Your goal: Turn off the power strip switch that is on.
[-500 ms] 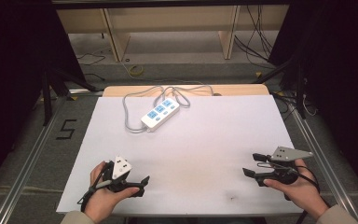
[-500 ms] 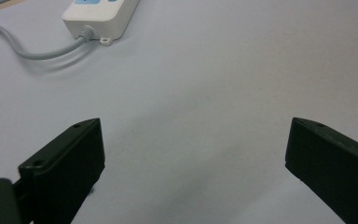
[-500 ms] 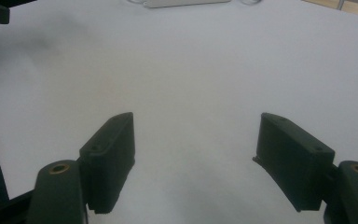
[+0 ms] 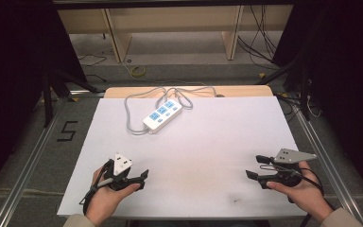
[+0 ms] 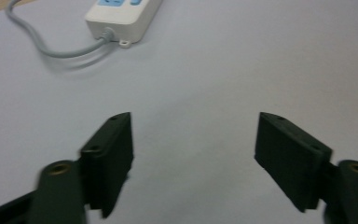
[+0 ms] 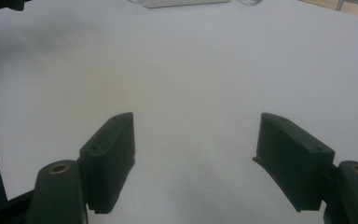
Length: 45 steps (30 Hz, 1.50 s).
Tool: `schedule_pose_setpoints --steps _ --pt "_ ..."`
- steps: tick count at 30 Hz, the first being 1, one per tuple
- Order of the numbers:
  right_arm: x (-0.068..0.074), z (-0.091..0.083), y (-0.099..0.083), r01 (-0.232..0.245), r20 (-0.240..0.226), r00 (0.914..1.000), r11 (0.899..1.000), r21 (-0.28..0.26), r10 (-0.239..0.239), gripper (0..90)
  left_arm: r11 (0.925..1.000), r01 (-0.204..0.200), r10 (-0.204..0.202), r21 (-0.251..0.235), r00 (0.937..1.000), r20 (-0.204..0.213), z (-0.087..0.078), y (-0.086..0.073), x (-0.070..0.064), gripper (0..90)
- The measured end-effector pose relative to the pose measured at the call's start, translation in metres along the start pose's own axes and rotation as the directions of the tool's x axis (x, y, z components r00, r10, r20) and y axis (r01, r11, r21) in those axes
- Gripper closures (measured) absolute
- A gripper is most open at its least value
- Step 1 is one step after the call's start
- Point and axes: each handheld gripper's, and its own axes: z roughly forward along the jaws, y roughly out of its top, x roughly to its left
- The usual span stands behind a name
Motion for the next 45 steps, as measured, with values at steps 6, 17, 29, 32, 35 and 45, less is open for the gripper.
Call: schedule_pose_setpoints --steps 6,17,29,32,35,45 --pt "-0.001 0.002 0.000 0.002 -0.002 1.0000 1.000 0.009 -0.002 28.5 0.9994 -0.009 0.009 -0.033 1.0000 0.004 0.002 0.009 0.000 68.9" --pt "0.000 0.007 0.001 0.003 0.000 1.0000 1.000 0.013 -0.003 28.5 0.9995 -0.022 0.022 0.022 0.9997 -0.010 0.019 0.024 0.007 89.7" --pt "0.001 0.007 -0.001 0.004 0.001 1.0000 1.000 0.020 -0.004 28.4 0.9980 -0.026 0.028 0.058 0.9991 -0.031 0.036 0.039 0.017 89.7" --pt "0.001 0.007 -0.001 0.003 0.002 1.0000 1.000 0.020 -0.003 28.5 0.9972 -0.022 0.024 0.072 0.9992 -0.032 0.039 0.044 0.018 89.8" --pt "0.001 0.007 -0.002 0.001 0.001 1.0000 1.000 0.019 -0.001 28.4 0.9968 -0.024 0.026 0.076 0.9992 -0.031 0.041 0.048 0.018 89.8" --pt "0.002 0.006 -0.003 0.001 0.002 1.0000 1.000 0.018 -0.001 28.4 0.9962 -0.011 0.014 0.086 0.9994 -0.033 0.053 0.062 0.020 89.8"
